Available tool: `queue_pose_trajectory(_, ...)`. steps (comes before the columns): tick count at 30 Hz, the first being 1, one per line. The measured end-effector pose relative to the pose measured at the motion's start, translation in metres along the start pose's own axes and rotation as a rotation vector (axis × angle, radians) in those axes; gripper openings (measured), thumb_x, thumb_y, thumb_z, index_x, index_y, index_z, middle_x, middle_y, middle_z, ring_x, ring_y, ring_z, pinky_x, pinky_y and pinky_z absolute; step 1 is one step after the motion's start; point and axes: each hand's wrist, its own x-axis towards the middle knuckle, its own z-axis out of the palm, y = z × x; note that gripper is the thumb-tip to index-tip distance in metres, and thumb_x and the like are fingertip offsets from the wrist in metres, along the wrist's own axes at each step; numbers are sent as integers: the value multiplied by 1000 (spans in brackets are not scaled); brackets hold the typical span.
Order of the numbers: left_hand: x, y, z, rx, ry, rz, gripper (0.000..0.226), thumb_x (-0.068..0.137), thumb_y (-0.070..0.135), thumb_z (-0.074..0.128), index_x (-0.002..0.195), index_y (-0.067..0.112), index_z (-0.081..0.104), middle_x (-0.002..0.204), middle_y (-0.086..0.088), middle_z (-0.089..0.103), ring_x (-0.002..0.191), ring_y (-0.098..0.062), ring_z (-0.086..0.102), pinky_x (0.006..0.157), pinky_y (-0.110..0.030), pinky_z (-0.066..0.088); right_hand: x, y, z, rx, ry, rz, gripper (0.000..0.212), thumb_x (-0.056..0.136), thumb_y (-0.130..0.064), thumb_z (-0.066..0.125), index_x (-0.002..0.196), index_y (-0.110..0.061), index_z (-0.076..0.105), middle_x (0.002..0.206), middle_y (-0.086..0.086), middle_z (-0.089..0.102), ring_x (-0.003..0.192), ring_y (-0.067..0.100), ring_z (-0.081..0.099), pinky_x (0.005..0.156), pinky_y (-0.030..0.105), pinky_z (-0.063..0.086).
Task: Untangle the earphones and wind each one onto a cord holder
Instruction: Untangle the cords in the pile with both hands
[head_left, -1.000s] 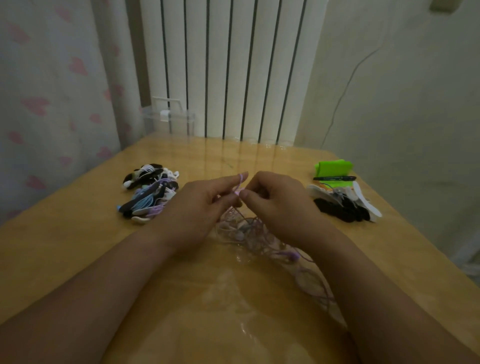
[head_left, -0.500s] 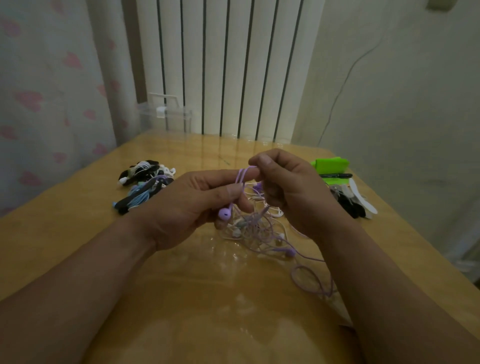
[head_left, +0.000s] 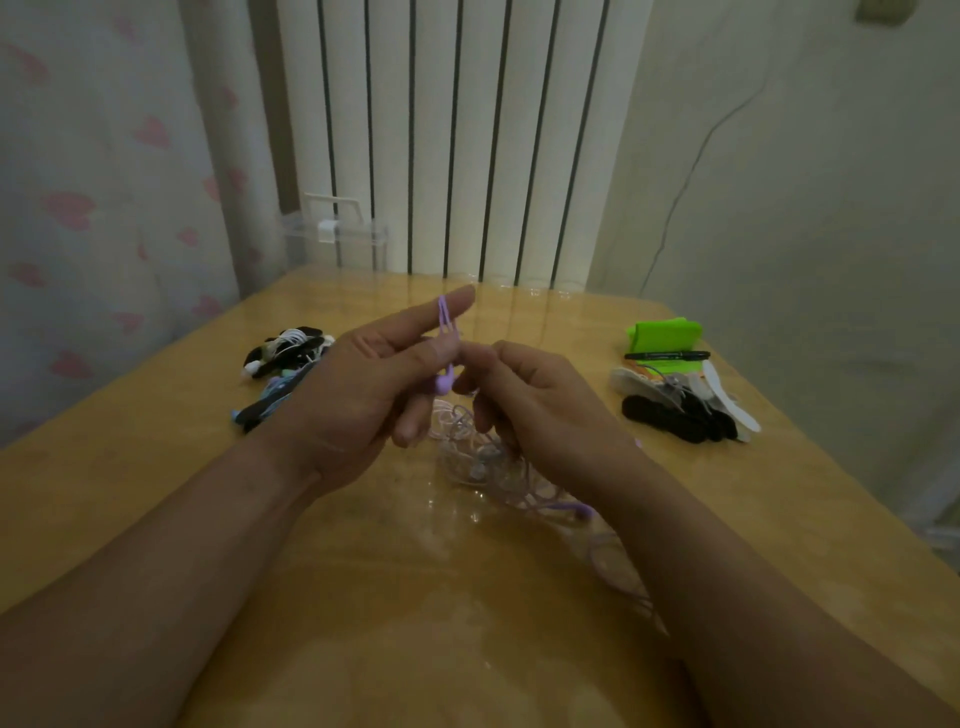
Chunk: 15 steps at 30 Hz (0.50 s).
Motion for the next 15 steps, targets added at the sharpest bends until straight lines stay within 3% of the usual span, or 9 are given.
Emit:
queue_pose_trajectory(4,2,-5,-10,374,216,109,43,108,17,54,148,33,56,103,-5,78,43,-14,40,45,-23,42,-4,-3,5,-151,-64,-17,25,108,-31,53,101,-19,73,63,-5,62,51,1,51,52,20,38)
queue_pose_trajectory(6,2,-8,-10,547,254,141,43,108,18,55,149,31,56,114,8,78,47,-6,43,54,-14,38,-5,-6,3,-266,-93,-36,20,106,-34,58,100,-23,74,68,-4,65,58,6,56,57,26,44)
queue_pose_trajectory(7,1,-10,-9,600,242,142,42,108,16,55,149,28,56,125,13,74,47,0,45,57,-20,56,-5,-7,0,-330,-91,-49,20,105,-36,58,100,-24,73,73,-3,67,62,9,58,61,31,47)
queue_pose_trajectory(8,0,-11,-7,648,207,133,42,108,15,55,148,24,57,136,16,68,49,5,46,89,-19,43,-6,-8,-3,-380,-73,-62,20,105,-37,59,99,-25,73,76,-5,68,66,7,59,63,31,47)
queue_pose_trajectory(9,-1,-11,-6,708,159,117,40,108,15,54,147,21,57,141,18,63,74,12,18,90,-11,36,-5,-10,-8,-404,-42,-75,18,104,-37,59,98,-26,72,77,-9,68,69,4,60,63,27,47)
queue_pose_trajectory(10,-1,-10,-5,769,104,102,37,108,17,53,144,22,60,138,19,64,91,23,58,72,-10,56,-5,-11,-12,-411,-2,-85,15,104,-35,60,97,-27,71,78,-12,68,72,3,60,64,24,48)
queue_pose_trajectory(11,-2,-10,-5,804,52,84,33,108,21,52,139,28,63,128,20,69,78,20,64,61,-4,38,-4,-12,-17,-404,42,-96,12,103,-32,62,97,-27,70,80,-11,68,74,3,61,65,25,49)
queue_pose_trajectory(12,-2,-9,-4,813,6,62,31,108,26,51,134,37,64,113,19,73,61,7,60,61,-9,43,-4,-13,-22,-374,79,-103,9,102,-30,63,97,-26,69,82,-8,69,74,5,62,67,29,52)
queue_pose_trajectory(15,-5,-6,-2,706,-150,-25,32,107,31,49,131,47,64,93,2,72,56,-15,51,54,-29,47,-1,-13,-36,-121,105,-133,6,102,-18,64,100,-16,69,80,-5,69,63,1,60,57,22,47)
